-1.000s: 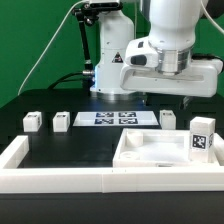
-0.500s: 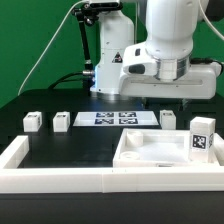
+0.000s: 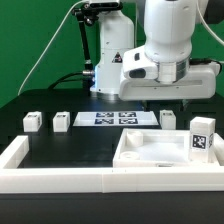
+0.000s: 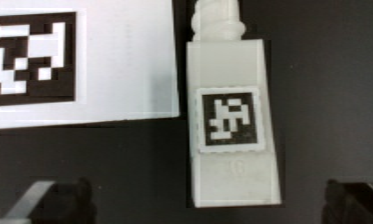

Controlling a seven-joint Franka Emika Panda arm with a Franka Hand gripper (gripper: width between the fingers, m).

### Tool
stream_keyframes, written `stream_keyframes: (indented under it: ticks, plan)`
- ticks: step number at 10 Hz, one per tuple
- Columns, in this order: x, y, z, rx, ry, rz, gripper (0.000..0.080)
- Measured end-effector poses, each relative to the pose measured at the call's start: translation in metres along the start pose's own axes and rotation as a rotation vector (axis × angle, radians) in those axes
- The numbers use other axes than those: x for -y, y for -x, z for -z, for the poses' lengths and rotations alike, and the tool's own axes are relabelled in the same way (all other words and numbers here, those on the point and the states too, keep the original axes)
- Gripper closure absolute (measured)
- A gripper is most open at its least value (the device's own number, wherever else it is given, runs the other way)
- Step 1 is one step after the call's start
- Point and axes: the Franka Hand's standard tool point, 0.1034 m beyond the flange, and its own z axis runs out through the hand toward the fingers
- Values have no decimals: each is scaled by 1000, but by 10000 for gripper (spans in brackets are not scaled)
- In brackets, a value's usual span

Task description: Assemble square table

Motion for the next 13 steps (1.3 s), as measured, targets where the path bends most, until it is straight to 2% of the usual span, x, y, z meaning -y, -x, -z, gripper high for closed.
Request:
stream_keyframes:
  ticks: [3,5,7,9,13]
  plan:
    - [-1,2,-3,26,-1,-4,150]
    - [1,11,-9,154,1,-5,150]
    - [5,7,-11,233,10,-19,150]
    - [7,6,-14,231,13,-23,150]
    - [9,13,-32,212,25,-18,150]
